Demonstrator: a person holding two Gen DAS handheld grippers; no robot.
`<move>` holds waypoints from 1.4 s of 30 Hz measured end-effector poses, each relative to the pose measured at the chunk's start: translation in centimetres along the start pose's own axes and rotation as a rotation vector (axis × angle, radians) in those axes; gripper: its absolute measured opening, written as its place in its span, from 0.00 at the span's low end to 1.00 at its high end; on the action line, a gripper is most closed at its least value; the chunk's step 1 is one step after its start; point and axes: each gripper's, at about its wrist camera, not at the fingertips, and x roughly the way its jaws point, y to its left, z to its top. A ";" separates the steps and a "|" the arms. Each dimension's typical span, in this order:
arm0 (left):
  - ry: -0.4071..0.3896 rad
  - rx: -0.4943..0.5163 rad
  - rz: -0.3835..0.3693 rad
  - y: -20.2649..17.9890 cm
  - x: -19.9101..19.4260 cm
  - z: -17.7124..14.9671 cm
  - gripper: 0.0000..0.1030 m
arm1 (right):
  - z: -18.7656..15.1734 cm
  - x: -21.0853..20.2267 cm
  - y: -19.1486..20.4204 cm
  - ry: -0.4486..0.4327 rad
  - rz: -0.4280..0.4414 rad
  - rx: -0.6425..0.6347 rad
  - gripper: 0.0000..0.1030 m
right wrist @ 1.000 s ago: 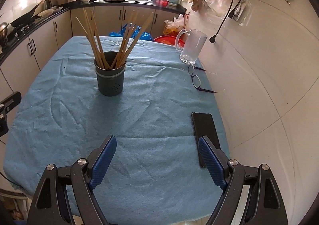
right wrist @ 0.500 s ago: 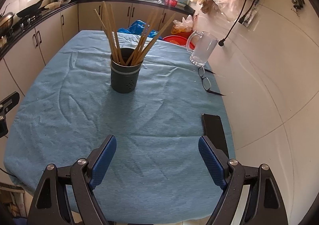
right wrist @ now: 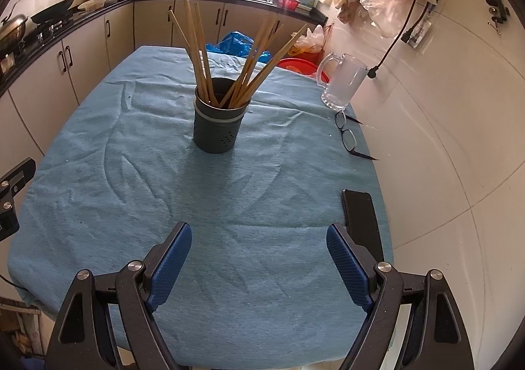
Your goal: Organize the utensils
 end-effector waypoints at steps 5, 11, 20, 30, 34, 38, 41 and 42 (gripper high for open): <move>0.002 0.002 0.001 0.1 0.2 0.0 0.96 | 0.1 0.1 0.4 0.005 -0.002 -0.007 0.85; 0.008 0.002 -0.001 0.2 0.4 -0.3 0.96 | 0.2 0.2 0.6 0.009 -0.004 -0.015 0.85; 0.017 0.006 -0.004 0.3 0.5 -0.8 0.96 | 0.0 0.1 0.9 0.012 -0.004 -0.020 0.85; 0.020 0.006 -0.007 0.4 0.4 -1.0 0.96 | -0.2 0.0 1.0 0.011 -0.005 -0.021 0.85; 0.019 0.007 -0.008 0.4 0.3 -1.1 0.96 | -0.4 -0.1 1.2 0.008 -0.005 -0.023 0.85; 0.021 0.008 -0.009 0.4 0.3 -1.1 0.96 | -0.5 -0.2 1.3 0.008 -0.006 -0.023 0.85; 0.022 0.010 -0.008 0.4 0.2 -1.2 0.96 | -0.5 -0.2 1.4 0.009 -0.006 -0.023 0.85; 0.022 0.008 -0.009 0.4 0.2 -1.2 0.96 | -0.5 -0.2 1.3 0.009 -0.006 -0.023 0.85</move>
